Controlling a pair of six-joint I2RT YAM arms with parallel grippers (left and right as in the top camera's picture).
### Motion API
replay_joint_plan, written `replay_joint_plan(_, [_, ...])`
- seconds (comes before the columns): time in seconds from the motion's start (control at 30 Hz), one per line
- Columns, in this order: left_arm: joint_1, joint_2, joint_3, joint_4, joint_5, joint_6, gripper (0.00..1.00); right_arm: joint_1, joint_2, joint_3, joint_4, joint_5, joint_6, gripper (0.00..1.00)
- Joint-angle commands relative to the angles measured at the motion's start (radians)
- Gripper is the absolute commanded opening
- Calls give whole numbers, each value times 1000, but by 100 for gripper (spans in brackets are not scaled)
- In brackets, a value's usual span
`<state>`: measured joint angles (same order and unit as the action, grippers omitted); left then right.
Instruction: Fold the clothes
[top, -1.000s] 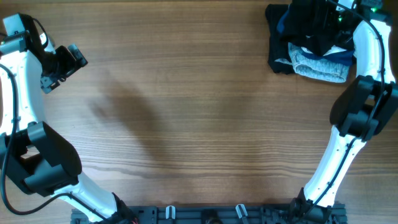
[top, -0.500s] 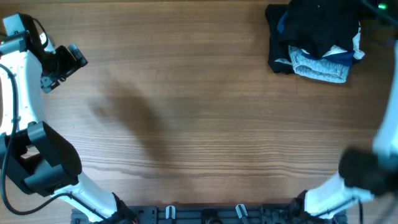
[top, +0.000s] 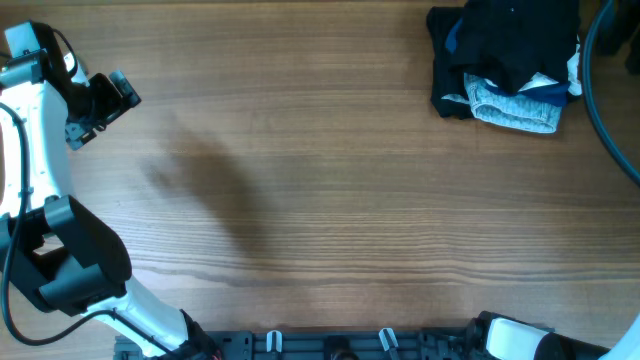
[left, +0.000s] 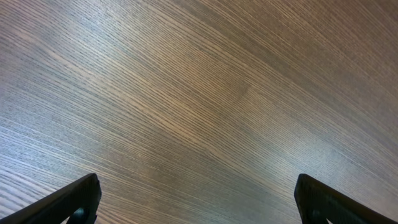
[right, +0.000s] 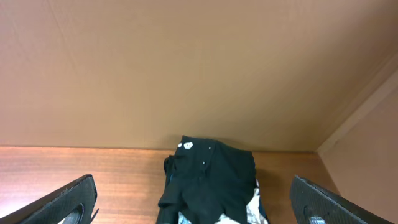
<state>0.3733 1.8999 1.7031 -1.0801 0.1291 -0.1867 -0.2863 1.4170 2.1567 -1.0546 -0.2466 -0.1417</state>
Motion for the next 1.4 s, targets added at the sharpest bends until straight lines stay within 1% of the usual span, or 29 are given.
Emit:
replay_joint_plan(0.0, [-5,2,-4,0,12,-12,100,2,-3,-3,-14,-1,11,100])
replay_joint_plan(0.1, [-5,2,-4,0,12,-12,100,13,-20,-3,-26,-2,11,100])
replay_joint_plan(0.23, [-5,2,-4,0,12,-12,100,83,-103,-13,-71,-2,11,100])
replay_joint_plan(0.33, [-5,2,-4,0,12,-12,100,151,-220,-127,-72,5,5,100])
replay_joint_plan(0.37, [-5,2,-4,0,12,-12,100,157,-256,-181,-64,10,6,100])
replay_joint_plan(0.43, [-5,2,-4,0,12,-12,100,159,-348,-345,-3,9,13,100])
replay_joint_plan(0.47, [-5,2,-4,0,12,-12,100,159,-420,-492,82,-6,12,100])
replay_joint_plan(0.63, [-5,2,-4,0,12,-12,100,169,-665,-1011,456,-90,17,100])
replay_joint_plan(0.67, [-5,2,-4,0,12,-12,100,181,-713,-1110,536,-95,38,100])
replay_joint_plan(0.73, [-5,2,-4,0,12,-12,100,216,-817,-1331,729,-86,124,100])
replay_joint_plan(0.8, [-5,2,-4,0,12,-12,100,246,-905,-1509,898,-82,172,100])
replay_joint_plan(0.83, [-5,2,-4,0,12,-12,100,260,-950,-1593,975,-79,174,100])
replay_joint_plan(0.9, [-5,2,-4,0,12,-12,100,286,-1034,-1727,1075,-55,174,100])
replay_joint_plan(1.0, [-5,2,-4,0,12,-12,100,304,-1147,-1857,1108,-20,168,100])
replay_joint_plan(1.17, [-5,2,-4,0,12,-12,100,304,-1307,-2011,1123,-11,167,100])
replay_joint_plan(1.27, [-5,2,-4,0,12,-12,100,304,-1364,-2078,1126,-3,167,100])
replay_joint_plan(1.37, [-5,2,-4,0,12,-12,100,304,-1384,-2117,1130,9,168,100])
